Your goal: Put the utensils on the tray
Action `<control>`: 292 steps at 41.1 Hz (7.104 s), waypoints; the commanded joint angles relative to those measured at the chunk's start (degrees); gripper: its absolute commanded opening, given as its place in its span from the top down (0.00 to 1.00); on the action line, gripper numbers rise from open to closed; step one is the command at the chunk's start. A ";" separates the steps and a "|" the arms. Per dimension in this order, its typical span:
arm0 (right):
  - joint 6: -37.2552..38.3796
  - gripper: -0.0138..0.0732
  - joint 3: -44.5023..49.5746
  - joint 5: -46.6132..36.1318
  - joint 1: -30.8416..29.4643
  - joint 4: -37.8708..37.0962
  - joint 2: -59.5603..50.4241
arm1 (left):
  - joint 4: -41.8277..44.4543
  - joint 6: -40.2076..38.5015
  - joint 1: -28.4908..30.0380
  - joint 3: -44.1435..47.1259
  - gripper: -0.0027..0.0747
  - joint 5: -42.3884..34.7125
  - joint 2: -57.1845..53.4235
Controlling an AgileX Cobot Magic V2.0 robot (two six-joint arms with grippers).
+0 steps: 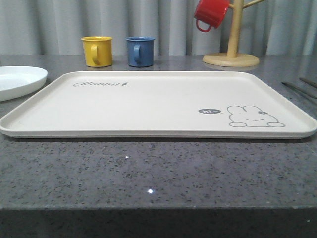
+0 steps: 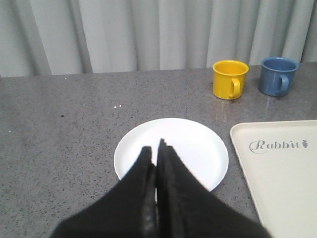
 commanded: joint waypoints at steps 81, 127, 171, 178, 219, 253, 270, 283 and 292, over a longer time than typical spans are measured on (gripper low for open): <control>-1.12 0.27 -2.02 -2.42 -0.02 -0.65 5.66 | -27.01 19.91 17.66 -39.38 0.26 18.13 66.75; -1.12 0.27 -2.02 -2.42 -0.02 -0.65 5.66 | -24.14 19.91 17.53 -39.38 0.69 19.39 67.69; -1.12 0.27 -2.02 -2.42 -0.02 -0.65 5.66 | -29.11 22.51 4.47 -48.64 0.99 35.39 59.69; -1.12 0.27 -2.02 -2.42 -0.02 -0.65 5.66 | -28.84 22.51 -3.49 -47.71 0.99 35.88 60.86; -1.12 0.27 -2.02 -2.42 -0.02 -0.65 5.66 | -22.19 22.30 -10.82 -49.67 0.45 33.10 63.75; -1.12 0.27 -2.02 -2.46 -0.02 -0.35 5.66 | 2.77 -3.62 -42.69 -22.87 0.45 21.89 24.56; -1.12 0.27 -2.02 -2.22 -0.02 0.52 5.66 | 2.77 -3.88 -42.69 -13.37 0.45 18.48 9.84; -1.93 0.27 -12.05 15.36 2.74 0.67 11.74 | 2.87 -3.88 -42.69 -13.37 0.45 18.37 9.59; -2.64 0.27 -19.36 22.52 5.15 0.43 20.71 | 2.87 -3.88 -42.69 -13.37 0.45 18.28 9.59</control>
